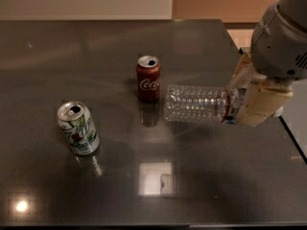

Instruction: Pick water bottle

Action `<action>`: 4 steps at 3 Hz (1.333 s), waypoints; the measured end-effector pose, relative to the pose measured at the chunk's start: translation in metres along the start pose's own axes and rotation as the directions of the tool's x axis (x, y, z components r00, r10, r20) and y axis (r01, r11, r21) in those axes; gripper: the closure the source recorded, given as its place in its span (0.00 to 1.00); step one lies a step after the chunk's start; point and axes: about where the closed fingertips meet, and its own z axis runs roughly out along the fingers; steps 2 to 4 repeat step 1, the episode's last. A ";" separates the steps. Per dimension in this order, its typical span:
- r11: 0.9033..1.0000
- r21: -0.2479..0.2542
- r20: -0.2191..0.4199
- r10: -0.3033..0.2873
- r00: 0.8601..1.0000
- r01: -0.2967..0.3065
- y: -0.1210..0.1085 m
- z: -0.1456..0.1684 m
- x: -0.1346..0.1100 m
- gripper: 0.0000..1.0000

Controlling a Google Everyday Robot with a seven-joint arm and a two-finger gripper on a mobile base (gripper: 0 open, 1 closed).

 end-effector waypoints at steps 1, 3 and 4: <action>1.000 0.004 0.001 0.000 1.000 0.000 -0.001 -0.001 -0.001 1.00; 1.000 0.004 0.001 0.000 1.000 0.000 -0.001 -0.001 -0.001 1.00; 1.000 0.004 0.001 0.000 1.000 0.000 -0.001 -0.001 -0.001 1.00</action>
Offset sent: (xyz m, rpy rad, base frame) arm 0.0000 0.0000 0.0000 0.0000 0.0000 0.0000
